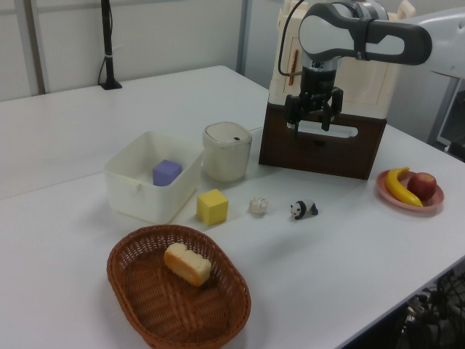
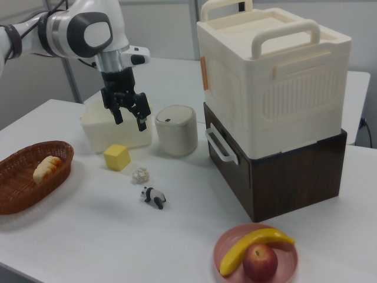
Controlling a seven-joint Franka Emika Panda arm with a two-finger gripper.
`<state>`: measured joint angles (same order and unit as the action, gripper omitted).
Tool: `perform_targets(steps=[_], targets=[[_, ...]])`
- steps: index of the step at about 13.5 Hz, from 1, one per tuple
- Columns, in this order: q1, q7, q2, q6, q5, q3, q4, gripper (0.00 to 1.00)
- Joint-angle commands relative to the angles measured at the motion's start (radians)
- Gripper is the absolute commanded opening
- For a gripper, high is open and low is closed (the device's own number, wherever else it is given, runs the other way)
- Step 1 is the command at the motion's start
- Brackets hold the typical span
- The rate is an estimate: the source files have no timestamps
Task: Open the trash can
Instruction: 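Move the open gripper over toward the small cream trash can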
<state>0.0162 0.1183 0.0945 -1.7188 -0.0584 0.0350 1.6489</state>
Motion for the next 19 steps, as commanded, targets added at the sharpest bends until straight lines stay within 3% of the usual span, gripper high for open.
perform_targets(steps=[1,19], targets=[[-0.001,-0.025,0.01,0.024,0.014,-0.004,-0.011,1.0],[0.004,-0.037,0.06,-0.08,0.0,-0.007,-0.004,1.0]])
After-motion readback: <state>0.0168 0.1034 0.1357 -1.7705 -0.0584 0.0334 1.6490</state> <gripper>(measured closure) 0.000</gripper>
